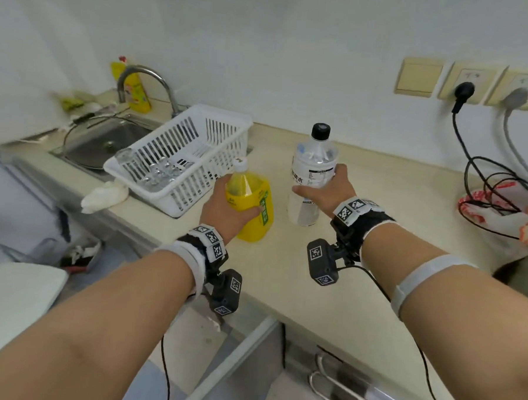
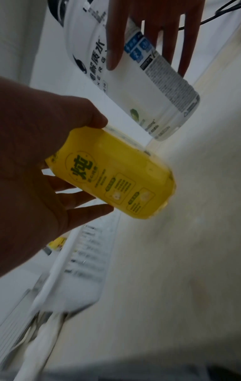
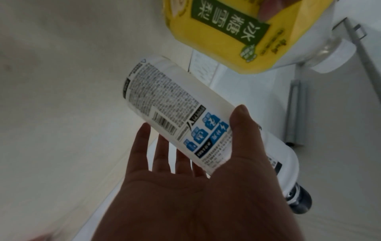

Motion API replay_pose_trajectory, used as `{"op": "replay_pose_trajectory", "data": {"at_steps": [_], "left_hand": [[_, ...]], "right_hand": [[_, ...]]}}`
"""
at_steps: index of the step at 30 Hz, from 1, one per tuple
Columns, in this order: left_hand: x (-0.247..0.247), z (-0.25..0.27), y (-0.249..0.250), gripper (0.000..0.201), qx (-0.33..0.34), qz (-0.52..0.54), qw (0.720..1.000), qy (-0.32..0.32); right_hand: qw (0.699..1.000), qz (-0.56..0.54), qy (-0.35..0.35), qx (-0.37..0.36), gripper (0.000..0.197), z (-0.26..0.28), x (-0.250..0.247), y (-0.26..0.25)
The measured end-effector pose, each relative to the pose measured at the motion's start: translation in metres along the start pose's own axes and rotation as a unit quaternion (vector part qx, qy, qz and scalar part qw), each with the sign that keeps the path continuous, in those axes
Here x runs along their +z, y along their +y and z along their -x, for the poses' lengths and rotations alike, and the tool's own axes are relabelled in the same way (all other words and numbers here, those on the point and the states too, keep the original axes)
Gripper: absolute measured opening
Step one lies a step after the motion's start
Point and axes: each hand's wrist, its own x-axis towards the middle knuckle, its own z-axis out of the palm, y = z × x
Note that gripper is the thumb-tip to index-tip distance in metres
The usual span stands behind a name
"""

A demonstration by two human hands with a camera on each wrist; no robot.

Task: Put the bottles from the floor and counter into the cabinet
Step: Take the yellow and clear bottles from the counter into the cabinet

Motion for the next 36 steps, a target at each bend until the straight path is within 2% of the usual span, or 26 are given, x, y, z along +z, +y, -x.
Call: {"op": "replay_pose_trajectory", "data": {"at_steps": [4,9,12,15,21,24,27,32,36], "left_hand": [[-0.098,0.026,-0.063,0.092,0.000,0.022,1.000,0.017],[-0.212,0.061,-0.145,0.089,-0.002,0.046,0.999,-0.008],[-0.260,0.078,-0.179,0.088,-0.020,0.049,0.998,-0.027],[-0.286,0.086,-0.205,0.082,-0.021,0.036,0.998,-0.056],[-0.296,0.087,-0.247,0.086,-0.033,-0.013,0.994,-0.103],[-0.292,0.084,-0.274,0.086,-0.045,-0.033,0.990,-0.129],[-0.283,0.078,-0.304,0.083,-0.049,-0.060,0.982,-0.175],[-0.248,0.063,-0.354,0.081,-0.042,-0.076,0.957,-0.275],[-0.198,0.044,-0.391,0.081,-0.017,-0.068,0.932,-0.356]], "right_hand": [[1.000,0.010,0.000,-0.012,0.090,0.066,0.070,-0.041],[1.000,0.018,-0.001,-0.003,0.090,0.150,0.158,-0.089],[0.999,0.019,-0.025,0.015,0.088,0.189,0.201,-0.109],[0.998,0.026,-0.048,0.034,0.086,0.215,0.236,-0.115],[0.992,0.026,-0.086,0.083,0.094,0.231,0.303,-0.079],[0.988,0.037,-0.107,0.104,0.092,0.232,0.337,-0.054],[0.979,0.064,-0.114,0.156,0.094,0.232,0.366,-0.029],[0.960,0.108,-0.086,0.245,0.067,0.227,0.407,0.009],[0.926,0.082,0.006,0.370,0.115,0.209,0.432,0.078]]}}
